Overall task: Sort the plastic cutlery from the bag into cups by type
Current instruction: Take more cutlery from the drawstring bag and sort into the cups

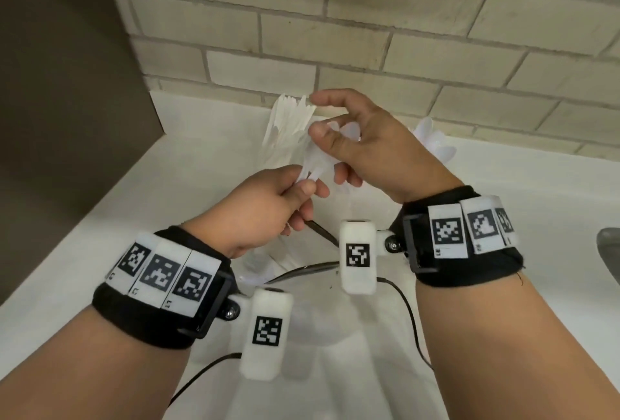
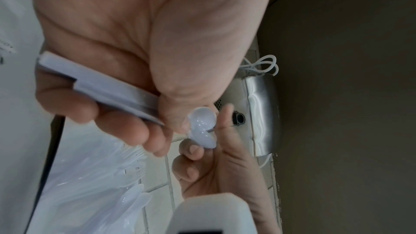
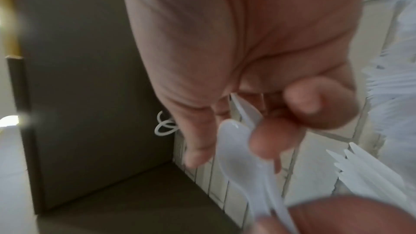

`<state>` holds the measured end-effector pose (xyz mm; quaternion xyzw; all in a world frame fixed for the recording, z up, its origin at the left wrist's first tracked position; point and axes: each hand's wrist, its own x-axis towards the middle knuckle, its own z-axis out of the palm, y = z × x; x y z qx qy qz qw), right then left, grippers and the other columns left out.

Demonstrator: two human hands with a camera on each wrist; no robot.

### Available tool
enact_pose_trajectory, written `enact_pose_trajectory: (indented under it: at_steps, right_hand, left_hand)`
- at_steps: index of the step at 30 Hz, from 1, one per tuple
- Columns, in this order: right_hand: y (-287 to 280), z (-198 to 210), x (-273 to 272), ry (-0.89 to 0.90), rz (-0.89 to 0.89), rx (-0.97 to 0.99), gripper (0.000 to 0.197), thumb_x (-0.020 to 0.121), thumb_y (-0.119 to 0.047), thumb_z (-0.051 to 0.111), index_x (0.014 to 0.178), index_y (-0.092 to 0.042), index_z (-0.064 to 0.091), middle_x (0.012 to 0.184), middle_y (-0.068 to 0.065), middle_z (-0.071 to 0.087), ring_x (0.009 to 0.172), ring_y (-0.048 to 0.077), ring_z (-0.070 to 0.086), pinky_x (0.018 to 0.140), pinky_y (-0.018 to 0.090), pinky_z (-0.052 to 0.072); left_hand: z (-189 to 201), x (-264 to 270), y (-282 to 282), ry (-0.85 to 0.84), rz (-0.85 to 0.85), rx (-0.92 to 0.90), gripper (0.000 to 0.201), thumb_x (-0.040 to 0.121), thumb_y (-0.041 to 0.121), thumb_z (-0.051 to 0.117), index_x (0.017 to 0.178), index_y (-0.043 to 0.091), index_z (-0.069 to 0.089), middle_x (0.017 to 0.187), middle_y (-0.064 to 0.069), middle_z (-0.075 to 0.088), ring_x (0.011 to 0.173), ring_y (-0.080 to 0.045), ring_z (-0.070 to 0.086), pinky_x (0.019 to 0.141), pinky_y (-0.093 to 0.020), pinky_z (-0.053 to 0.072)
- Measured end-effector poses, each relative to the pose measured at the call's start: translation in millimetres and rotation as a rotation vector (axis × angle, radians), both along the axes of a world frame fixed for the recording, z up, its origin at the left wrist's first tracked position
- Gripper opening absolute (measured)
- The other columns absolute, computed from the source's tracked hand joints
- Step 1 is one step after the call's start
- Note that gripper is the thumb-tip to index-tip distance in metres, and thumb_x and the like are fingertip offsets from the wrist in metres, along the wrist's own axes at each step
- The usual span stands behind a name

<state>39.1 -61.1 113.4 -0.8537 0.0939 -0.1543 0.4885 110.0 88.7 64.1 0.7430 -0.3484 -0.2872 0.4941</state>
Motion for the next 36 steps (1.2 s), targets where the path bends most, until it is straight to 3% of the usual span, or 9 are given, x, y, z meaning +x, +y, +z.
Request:
enact_pose_trajectory:
  at_steps: [4, 8, 13, 15, 18, 23, 29, 33, 36]
  right_hand:
    - [12.3, -7.1, -7.7, 0.033, -0.063, -0.135, 0.005, 0.095, -0.022, 0.057, 0.094, -0.020, 0.061, 0.052, -0.015, 0.056, 0.045, 0.010, 0.052, 0.051, 0.023, 0.046]
    - [1.5, -8.8, -21.3, 0.017, -0.193, -0.156, 0.010, 0.096, -0.021, 0.054, 0.088, -0.024, 0.059, 0.063, -0.006, 0.056, 0.048, 0.011, 0.053, 0.056, 0.026, 0.049]
    - [-51.1, -6.8, -39.7, -0.167, -0.480, -0.283, 0.012, 0.096, -0.016, 0.051, 0.101, -0.018, 0.061, 0.082, -0.005, 0.061, 0.069, 0.013, 0.056, 0.073, 0.024, 0.049]
    - [-74.1, -5.4, -45.5, -0.240, -0.620, -0.405, 0.020, 0.097, -0.011, 0.044, 0.108, -0.013, 0.060, 0.087, 0.000, 0.060, 0.071, 0.012, 0.052, 0.065, 0.010, 0.041]
    - [-103.6, -4.4, -44.5, -0.255, -0.773, -0.557, 0.024, 0.097, -0.009, 0.039, 0.110, -0.010, 0.059, 0.095, 0.011, 0.063, 0.078, 0.020, 0.052, 0.061, 0.019, 0.031]
    - [-137.4, -20.5, -19.8, -0.024, -0.799, -0.664, 0.035, 0.092, 0.000, 0.036, 0.117, -0.014, 0.056, 0.110, 0.015, 0.061, 0.092, 0.033, 0.059, 0.069, 0.027, 0.035]
    - [-139.5, -59.4, 2.7, 0.615, -0.694, -0.722, 0.038, 0.096, -0.016, 0.034, 0.132, -0.019, 0.044, 0.127, 0.012, 0.056, 0.121, 0.034, 0.045, 0.091, 0.044, 0.038]
    - [-136.6, -63.2, 4.1, 0.652, -0.723, -0.708, 0.049, 0.100, -0.033, 0.026, 0.149, -0.026, 0.022, 0.144, 0.011, 0.041, 0.130, 0.035, 0.035, 0.100, 0.050, 0.032]
    - [-118.1, -47.0, -1.3, 0.497, -0.738, -0.799, 0.048, 0.099, -0.035, 0.033, 0.147, -0.026, 0.030, 0.144, 0.012, 0.039, 0.129, 0.036, 0.034, 0.100, 0.050, 0.033]
  left_hand:
    - [1.4, -4.3, 9.0, -0.127, -0.047, 0.076, 0.018, 0.097, 0.029, 0.048, 0.101, 0.014, 0.059, 0.077, 0.005, 0.063, 0.066, -0.009, 0.059, 0.068, -0.018, 0.047]
    - [-10.0, 3.9, 37.1, -0.563, 0.034, 0.194, 0.018, 0.080, 0.050, 0.061, 0.091, 0.038, 0.053, 0.098, 0.015, 0.061, 0.097, -0.008, 0.058, 0.093, -0.034, 0.046]
    - [-26.4, 9.6, 69.9, -0.553, -0.037, 0.474, 0.030, 0.063, 0.058, 0.064, 0.091, 0.051, 0.055, 0.109, 0.030, 0.051, 0.128, -0.011, 0.039, 0.107, -0.049, 0.032]
    - [-28.6, 9.4, 72.5, -0.511, -0.110, 0.527, 0.049, 0.051, 0.064, 0.060, 0.099, 0.056, 0.051, 0.118, 0.035, 0.045, 0.129, -0.009, 0.031, 0.109, -0.044, 0.031]
    - [-31.1, 5.5, 63.7, -0.516, -0.207, 0.624, 0.071, 0.050, 0.065, 0.066, 0.117, 0.056, 0.042, 0.137, 0.031, 0.031, 0.131, -0.011, 0.019, 0.110, -0.035, 0.025]
    - [-39.0, -3.6, 38.5, -0.564, -0.211, 0.665, 0.103, 0.056, 0.064, 0.074, 0.143, 0.044, 0.023, 0.152, 0.014, 0.014, 0.135, -0.017, 0.009, 0.111, -0.032, 0.022]
    - [-47.2, -8.7, 21.7, -0.562, -0.206, 0.661, 0.108, 0.056, 0.063, 0.075, 0.146, 0.039, 0.020, 0.154, 0.004, 0.009, 0.138, -0.021, 0.006, 0.110, -0.031, 0.022]
    - [-49.0, -8.6, 21.9, -0.560, -0.193, 0.652, 0.108, 0.056, 0.063, 0.076, 0.146, 0.039, 0.021, 0.154, 0.004, 0.011, 0.138, -0.021, 0.006, 0.110, -0.031, 0.023]
    - [-50.1, -9.7, 23.7, -0.558, -0.183, 0.638, 0.106, 0.057, 0.063, 0.076, 0.145, 0.038, 0.024, 0.153, 0.004, 0.013, 0.137, -0.021, 0.008, 0.110, -0.032, 0.024]
